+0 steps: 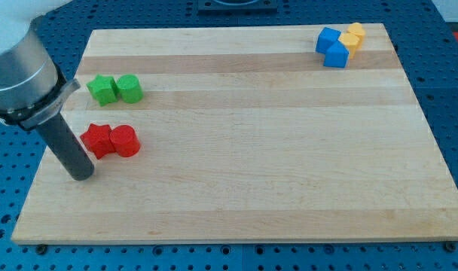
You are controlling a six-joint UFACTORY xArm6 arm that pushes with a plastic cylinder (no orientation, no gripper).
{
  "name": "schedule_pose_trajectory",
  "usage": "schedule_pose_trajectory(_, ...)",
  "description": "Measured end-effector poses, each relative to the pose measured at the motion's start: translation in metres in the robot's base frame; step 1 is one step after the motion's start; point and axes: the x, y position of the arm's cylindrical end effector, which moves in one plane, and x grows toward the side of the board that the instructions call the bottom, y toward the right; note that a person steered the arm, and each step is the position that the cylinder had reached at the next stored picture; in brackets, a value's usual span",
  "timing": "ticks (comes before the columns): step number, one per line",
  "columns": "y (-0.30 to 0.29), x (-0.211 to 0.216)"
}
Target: Place the red star below the green star
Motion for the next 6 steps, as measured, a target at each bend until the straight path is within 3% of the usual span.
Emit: schedule_pose_trajectory(6,0.013,-0.077)
